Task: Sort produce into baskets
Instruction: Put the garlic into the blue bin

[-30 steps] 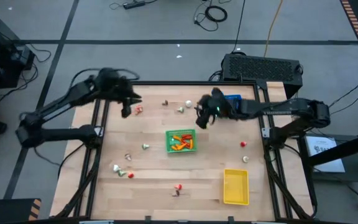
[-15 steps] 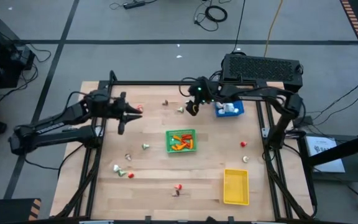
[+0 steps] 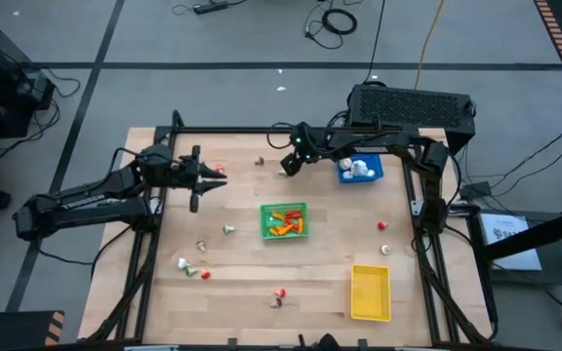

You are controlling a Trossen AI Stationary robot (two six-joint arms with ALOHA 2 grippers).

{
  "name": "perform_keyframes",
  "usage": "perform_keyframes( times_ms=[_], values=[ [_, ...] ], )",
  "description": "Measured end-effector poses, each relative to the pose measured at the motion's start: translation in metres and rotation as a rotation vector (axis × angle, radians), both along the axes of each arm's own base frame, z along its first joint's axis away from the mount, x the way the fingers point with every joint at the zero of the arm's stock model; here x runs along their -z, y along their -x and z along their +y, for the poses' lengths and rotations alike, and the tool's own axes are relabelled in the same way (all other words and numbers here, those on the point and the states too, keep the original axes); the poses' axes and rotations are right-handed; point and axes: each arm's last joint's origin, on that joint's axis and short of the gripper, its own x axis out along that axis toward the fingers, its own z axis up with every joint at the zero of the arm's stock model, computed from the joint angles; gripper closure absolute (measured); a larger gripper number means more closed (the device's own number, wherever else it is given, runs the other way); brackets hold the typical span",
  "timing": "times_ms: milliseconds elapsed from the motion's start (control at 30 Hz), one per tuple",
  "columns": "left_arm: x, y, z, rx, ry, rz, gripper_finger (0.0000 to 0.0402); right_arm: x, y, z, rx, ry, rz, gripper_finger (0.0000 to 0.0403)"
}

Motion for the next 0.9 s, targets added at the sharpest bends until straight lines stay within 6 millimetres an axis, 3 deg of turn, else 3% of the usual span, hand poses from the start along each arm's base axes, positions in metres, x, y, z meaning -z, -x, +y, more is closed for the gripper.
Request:
perform_keyframes(
  times_ms=[400,767,900],
  values=[
    [-0.001,0.0,0.0,0.0,-0.005,-0.008,0.0318,0.008,-0.003,0.009,0.058,0.026,0.056,0.015],
    [-0.001,0.0,0.0,0.0,0.003,-0.006,0.0318,0.038,-0.015,0.013,0.072,0.053,0.086,0.015],
    [0.0,0.0,0.0,0.0,0.002,-0.004,0.0318,0.04,-0.015,0.013,0.078,0.048,0.091,0.015]
  ],
)
